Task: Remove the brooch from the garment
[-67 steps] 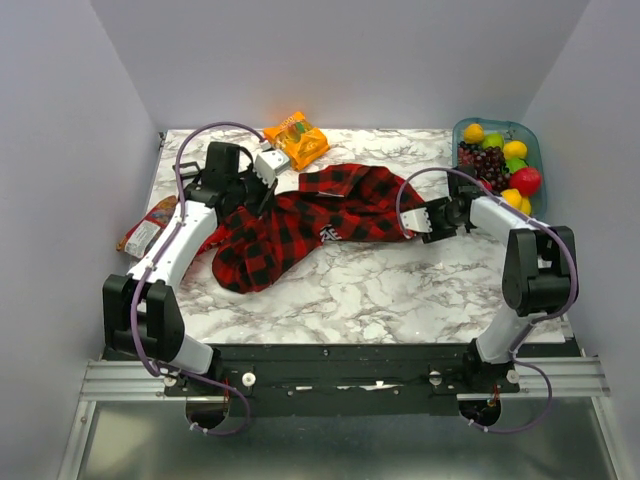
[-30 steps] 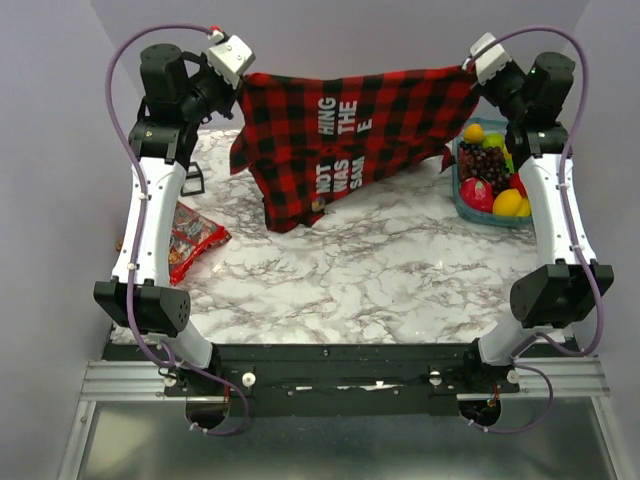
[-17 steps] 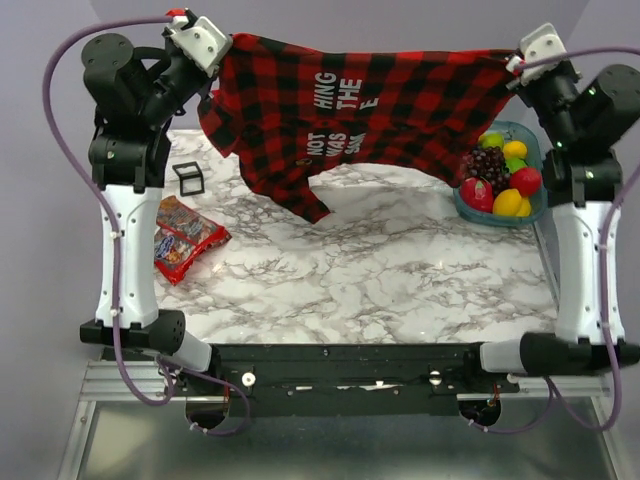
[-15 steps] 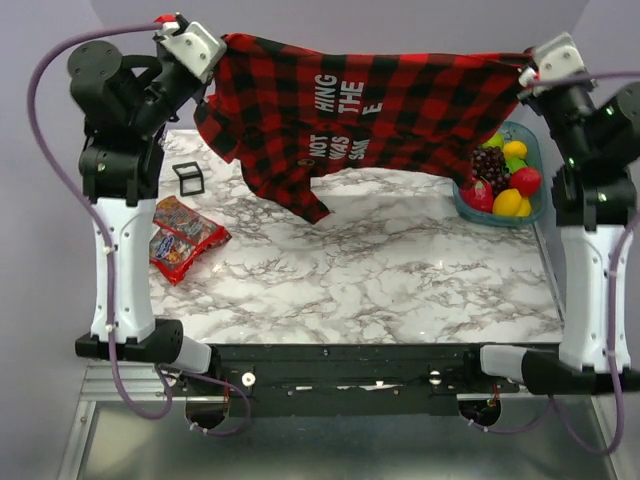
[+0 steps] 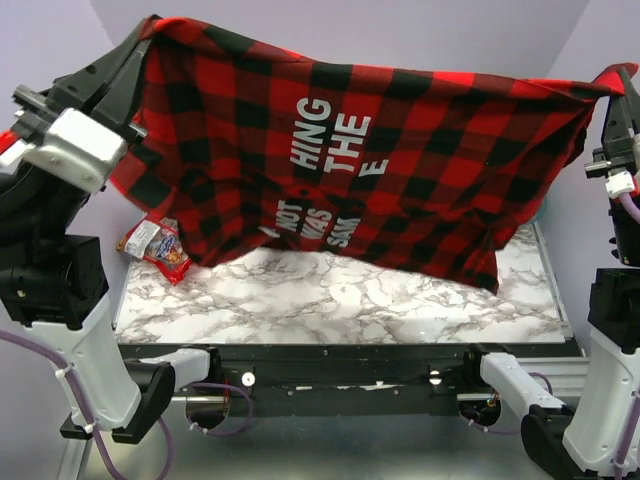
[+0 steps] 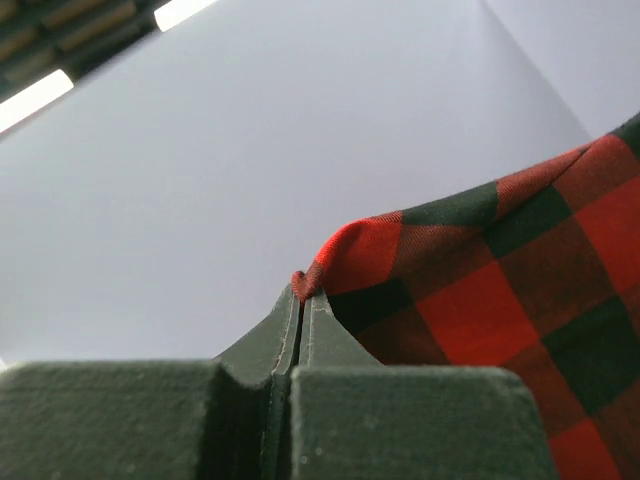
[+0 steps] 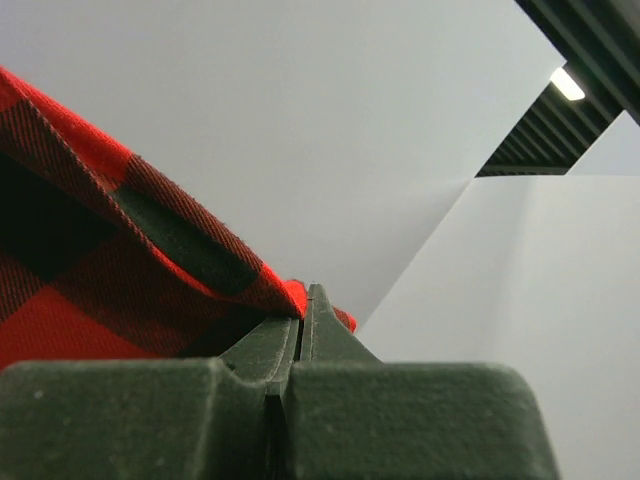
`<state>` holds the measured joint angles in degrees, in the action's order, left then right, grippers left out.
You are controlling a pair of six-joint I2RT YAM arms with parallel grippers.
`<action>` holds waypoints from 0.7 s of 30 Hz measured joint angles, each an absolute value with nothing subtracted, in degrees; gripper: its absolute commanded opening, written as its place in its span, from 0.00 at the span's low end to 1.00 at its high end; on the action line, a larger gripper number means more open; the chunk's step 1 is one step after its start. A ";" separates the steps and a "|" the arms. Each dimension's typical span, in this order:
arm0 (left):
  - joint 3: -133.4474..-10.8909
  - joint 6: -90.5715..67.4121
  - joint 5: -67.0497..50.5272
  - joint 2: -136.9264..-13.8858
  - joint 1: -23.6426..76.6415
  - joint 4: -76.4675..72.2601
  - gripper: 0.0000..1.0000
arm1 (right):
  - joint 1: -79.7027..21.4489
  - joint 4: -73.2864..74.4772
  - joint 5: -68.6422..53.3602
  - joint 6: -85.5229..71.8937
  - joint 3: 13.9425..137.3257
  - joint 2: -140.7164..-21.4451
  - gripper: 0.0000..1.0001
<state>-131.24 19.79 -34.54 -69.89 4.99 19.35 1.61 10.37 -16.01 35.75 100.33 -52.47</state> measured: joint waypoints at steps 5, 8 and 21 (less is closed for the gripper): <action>-130.41 18.72 -34.96 -68.93 4.99 15.84 0.00 | 1.61 7.88 -15.97 34.72 98.76 -52.69 0.00; -119.52 21.21 -34.76 -65.69 4.99 15.53 0.00 | 1.61 6.13 -16.53 36.60 92.68 -51.40 0.00; -72.16 34.11 -29.91 -71.70 4.99 18.24 0.00 | 1.61 14.26 -26.04 50.70 56.03 -49.50 0.00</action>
